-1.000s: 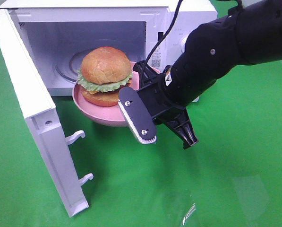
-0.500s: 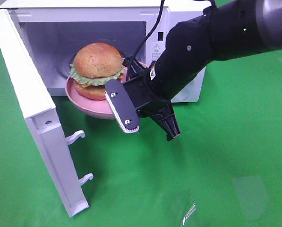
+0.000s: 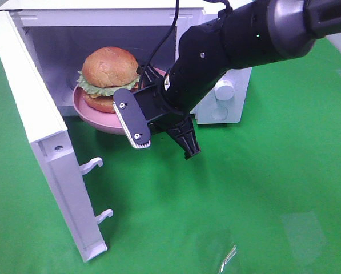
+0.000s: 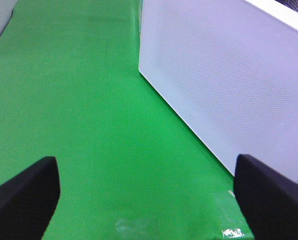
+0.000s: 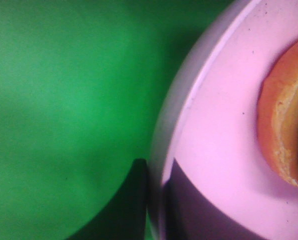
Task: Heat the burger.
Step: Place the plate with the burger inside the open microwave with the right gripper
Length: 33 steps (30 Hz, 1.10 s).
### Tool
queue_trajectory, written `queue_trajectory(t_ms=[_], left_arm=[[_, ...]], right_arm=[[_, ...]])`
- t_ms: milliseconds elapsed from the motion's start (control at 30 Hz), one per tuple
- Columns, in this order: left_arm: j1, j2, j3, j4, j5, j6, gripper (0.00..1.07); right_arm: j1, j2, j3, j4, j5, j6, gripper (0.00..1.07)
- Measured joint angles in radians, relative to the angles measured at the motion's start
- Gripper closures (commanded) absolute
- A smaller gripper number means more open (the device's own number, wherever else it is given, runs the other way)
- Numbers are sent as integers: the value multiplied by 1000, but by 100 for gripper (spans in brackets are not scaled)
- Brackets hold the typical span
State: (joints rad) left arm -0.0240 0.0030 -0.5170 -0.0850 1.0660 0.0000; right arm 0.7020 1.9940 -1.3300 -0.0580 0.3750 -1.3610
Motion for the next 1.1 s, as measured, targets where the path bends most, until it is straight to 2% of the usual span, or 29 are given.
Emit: queue_trajectory(t_ms=[400,700,1100], left_arm=[[0,0,0,0,0,0,20],[0,0,0,0,0,0,20],[0,0,0,0,0,0,20]], right_arm=[[0,80,-116,-73,22,94,107],[0,166,-262,-112,65,196,107],[0,226,-369,-123,99,202,107]])
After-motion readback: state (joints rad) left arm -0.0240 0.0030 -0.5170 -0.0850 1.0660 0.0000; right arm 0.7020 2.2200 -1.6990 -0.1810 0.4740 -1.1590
